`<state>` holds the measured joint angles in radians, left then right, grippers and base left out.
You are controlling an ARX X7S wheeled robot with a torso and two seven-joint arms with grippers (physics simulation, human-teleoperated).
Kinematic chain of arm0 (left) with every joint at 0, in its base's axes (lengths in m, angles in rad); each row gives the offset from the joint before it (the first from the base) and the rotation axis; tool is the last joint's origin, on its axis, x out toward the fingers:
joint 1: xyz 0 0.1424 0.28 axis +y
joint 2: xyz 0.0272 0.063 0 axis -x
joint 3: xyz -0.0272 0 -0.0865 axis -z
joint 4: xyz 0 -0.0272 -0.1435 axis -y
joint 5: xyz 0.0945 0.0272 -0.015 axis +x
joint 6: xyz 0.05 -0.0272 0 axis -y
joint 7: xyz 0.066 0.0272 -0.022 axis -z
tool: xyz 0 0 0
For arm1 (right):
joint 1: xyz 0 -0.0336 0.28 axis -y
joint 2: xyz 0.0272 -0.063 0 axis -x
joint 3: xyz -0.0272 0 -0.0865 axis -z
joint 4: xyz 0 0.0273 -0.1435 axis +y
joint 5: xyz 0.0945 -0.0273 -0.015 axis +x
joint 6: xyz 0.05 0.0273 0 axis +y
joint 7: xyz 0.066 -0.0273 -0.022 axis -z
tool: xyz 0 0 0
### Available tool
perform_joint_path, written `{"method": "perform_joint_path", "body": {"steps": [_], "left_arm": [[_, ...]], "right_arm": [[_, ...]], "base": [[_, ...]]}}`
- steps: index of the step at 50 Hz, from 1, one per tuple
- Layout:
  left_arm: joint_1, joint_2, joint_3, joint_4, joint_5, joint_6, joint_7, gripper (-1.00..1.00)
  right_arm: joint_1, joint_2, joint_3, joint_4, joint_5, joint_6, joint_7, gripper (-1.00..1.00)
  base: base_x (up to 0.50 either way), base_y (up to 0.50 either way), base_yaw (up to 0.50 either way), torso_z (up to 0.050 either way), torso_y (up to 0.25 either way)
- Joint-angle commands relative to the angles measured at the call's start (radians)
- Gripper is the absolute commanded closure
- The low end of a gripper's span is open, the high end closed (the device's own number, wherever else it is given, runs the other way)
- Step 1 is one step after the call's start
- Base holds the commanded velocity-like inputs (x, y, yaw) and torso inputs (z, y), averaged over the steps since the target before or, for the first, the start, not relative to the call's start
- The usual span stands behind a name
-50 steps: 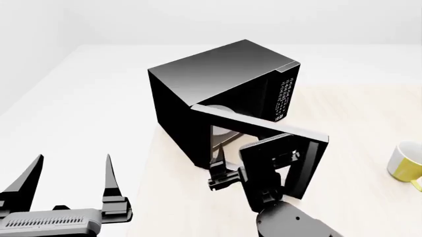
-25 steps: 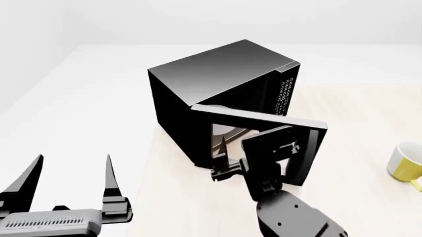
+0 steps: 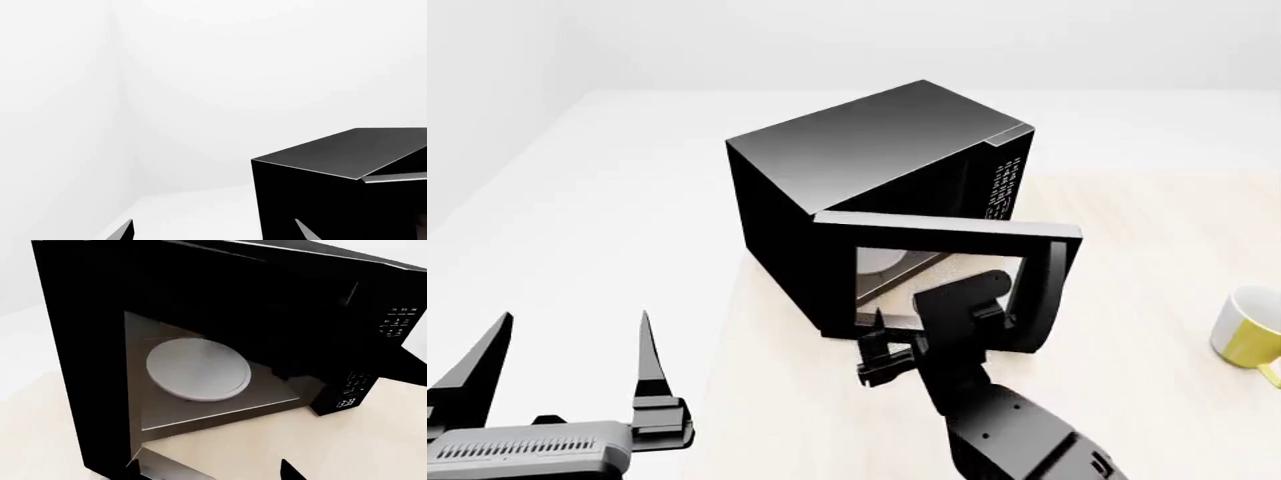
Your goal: Close the microwave.
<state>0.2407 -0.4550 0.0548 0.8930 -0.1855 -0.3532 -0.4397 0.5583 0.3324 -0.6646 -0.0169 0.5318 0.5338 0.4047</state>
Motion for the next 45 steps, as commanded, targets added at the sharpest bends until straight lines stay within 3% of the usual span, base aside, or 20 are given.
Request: {"method": "perform_joint_path", "body": {"steps": [1,45], "left_arm": [[-0.002,-0.002,0.003,-0.002,0.000,0.001,-0.003,-1.00],[-0.016,-0.009,0.016,-0.006,-0.003,-0.014,-0.018,-1.00]], "right_arm": [[0.008,-0.009,-0.022,0.132,0.054,-0.013,-0.046,-1.00],[0.086,-0.012,-0.001,0.195,0.068,-0.023,-0.080,-1.00]], "base": [[0.00,0.00,0.00,0.000,0.000],[0.00,0.00,0.00,0.000,0.000]]}}
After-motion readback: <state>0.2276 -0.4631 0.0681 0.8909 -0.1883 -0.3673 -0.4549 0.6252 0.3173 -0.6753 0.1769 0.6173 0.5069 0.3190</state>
